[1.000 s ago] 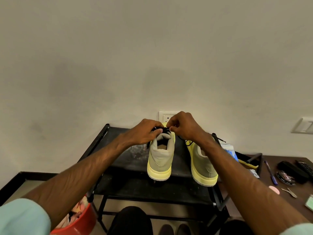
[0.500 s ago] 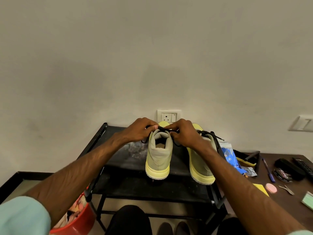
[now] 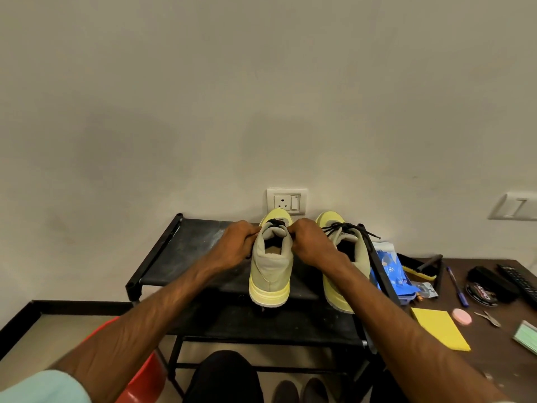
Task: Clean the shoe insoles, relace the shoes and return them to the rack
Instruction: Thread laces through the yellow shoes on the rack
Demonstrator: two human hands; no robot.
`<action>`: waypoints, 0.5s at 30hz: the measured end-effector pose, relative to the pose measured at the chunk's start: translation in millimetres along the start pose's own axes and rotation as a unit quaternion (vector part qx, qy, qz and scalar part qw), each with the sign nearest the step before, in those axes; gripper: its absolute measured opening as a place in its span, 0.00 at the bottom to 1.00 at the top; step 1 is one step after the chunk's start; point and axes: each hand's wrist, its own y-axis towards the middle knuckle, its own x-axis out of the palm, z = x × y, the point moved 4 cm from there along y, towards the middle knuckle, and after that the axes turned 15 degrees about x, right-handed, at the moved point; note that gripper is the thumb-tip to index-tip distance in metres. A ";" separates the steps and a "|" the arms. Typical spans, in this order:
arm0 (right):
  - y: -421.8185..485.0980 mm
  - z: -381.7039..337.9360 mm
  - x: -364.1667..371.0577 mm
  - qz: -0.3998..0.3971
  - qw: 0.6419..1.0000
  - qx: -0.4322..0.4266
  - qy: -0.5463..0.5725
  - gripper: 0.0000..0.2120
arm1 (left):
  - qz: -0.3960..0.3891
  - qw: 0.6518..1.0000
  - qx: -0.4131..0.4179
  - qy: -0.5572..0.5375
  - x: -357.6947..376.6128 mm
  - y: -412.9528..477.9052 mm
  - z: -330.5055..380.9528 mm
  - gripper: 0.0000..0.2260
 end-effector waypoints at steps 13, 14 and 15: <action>-14.3 -1.1 4.8 0.038 0.996 0.081 -0.013 0.08 | 0.008 0.999 -0.034 0.016 18.6 -20.6 -4.2 0.10; -14.6 -1.5 4.1 0.040 0.995 0.085 -0.015 0.08 | 0.008 0.999 -0.035 0.019 19.7 -21.7 -5.9 0.10; -15.4 -2.1 3.8 0.043 0.995 0.090 -0.017 0.08 | 0.005 0.999 -0.041 0.027 20.5 -22.9 -7.7 0.11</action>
